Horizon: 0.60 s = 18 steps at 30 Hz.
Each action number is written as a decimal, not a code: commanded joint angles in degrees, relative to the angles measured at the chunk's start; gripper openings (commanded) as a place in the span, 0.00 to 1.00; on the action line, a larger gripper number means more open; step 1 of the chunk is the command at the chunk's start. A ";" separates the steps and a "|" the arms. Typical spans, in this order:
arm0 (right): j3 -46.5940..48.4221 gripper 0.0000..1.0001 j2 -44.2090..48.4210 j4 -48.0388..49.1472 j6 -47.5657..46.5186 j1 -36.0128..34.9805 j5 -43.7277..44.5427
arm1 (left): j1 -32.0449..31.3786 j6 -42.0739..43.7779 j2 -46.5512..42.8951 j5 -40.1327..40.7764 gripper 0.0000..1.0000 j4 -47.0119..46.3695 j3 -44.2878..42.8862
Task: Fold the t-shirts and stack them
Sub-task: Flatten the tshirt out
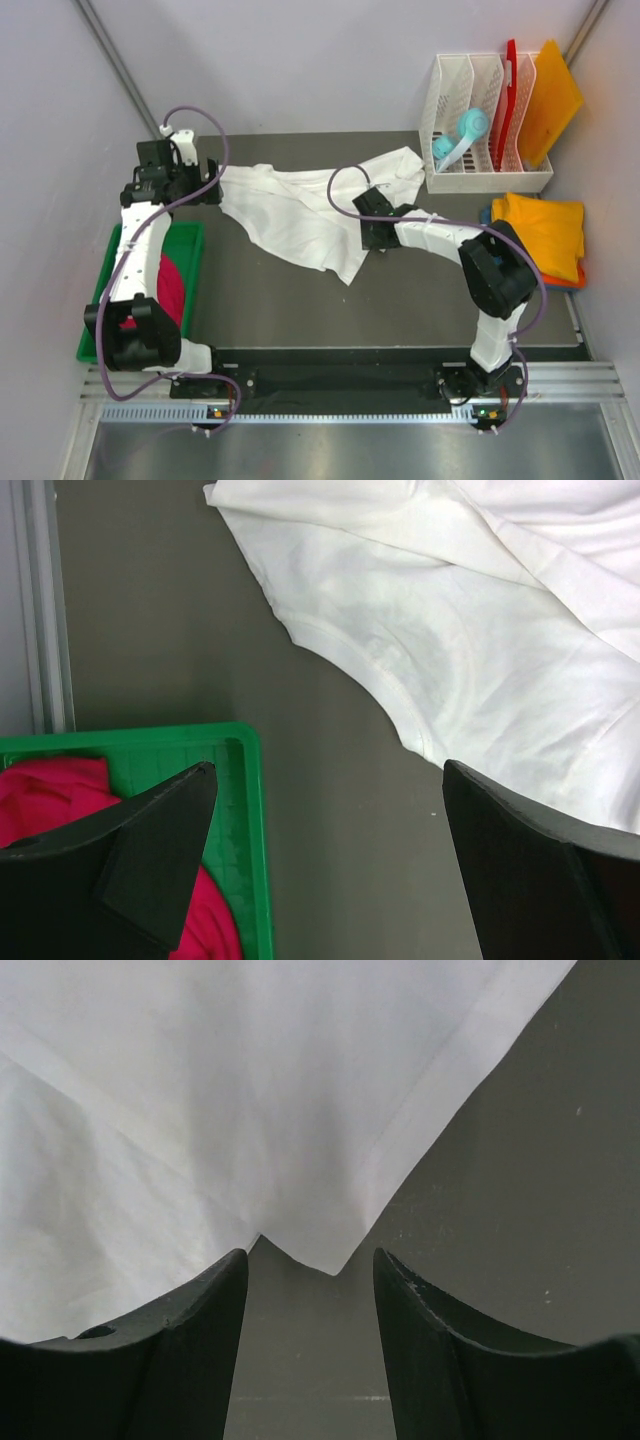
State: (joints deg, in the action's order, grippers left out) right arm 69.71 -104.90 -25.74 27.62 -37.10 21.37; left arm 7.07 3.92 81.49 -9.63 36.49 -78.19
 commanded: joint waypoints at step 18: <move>-1.33 0.38 -4.61 2.62 5.96 4.67 3.60 | 0.14 -1.99 0.59 -0.21 0.99 -1.07 1.29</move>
State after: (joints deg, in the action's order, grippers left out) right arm 69.73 -108.25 -24.43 32.21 -34.13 22.94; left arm 7.07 2.92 81.56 -9.61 36.67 -77.43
